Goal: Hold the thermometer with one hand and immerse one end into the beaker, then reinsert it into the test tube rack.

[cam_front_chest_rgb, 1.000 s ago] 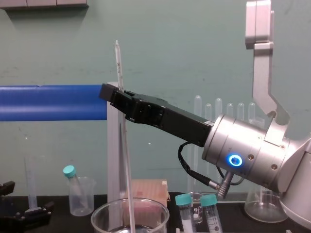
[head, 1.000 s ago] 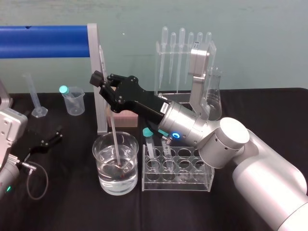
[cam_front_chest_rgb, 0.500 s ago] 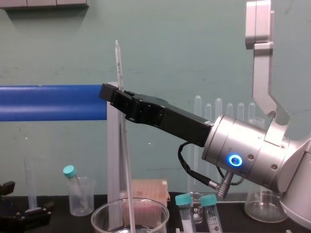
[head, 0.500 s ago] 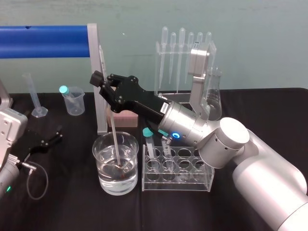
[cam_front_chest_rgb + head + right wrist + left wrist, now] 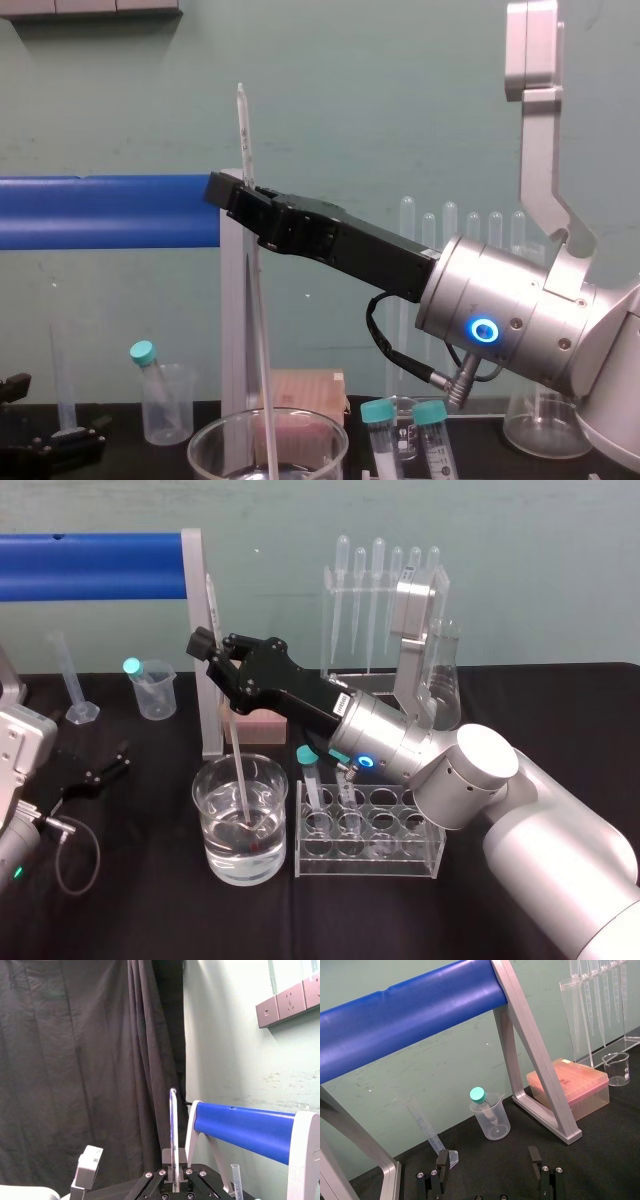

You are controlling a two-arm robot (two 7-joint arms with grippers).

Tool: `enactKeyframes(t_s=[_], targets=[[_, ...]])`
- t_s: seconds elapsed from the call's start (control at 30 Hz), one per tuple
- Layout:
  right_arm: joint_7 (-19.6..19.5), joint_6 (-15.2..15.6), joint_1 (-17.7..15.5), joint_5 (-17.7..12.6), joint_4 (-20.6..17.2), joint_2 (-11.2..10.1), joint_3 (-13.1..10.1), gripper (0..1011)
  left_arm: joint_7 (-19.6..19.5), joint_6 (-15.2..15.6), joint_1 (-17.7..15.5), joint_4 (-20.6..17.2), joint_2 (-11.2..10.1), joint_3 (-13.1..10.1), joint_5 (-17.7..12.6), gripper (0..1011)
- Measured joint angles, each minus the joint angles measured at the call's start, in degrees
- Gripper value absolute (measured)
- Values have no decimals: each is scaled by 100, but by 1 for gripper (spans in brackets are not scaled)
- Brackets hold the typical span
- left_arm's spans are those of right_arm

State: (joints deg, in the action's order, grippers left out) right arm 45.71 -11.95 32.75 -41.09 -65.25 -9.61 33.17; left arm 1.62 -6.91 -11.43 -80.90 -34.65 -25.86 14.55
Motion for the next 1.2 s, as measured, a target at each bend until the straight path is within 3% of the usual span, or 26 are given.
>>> enactKeyframes(t_s=[1.2], targets=[[0, 0, 0, 0, 0, 0, 0, 55, 0, 0, 0, 0, 0, 0, 0, 1008]])
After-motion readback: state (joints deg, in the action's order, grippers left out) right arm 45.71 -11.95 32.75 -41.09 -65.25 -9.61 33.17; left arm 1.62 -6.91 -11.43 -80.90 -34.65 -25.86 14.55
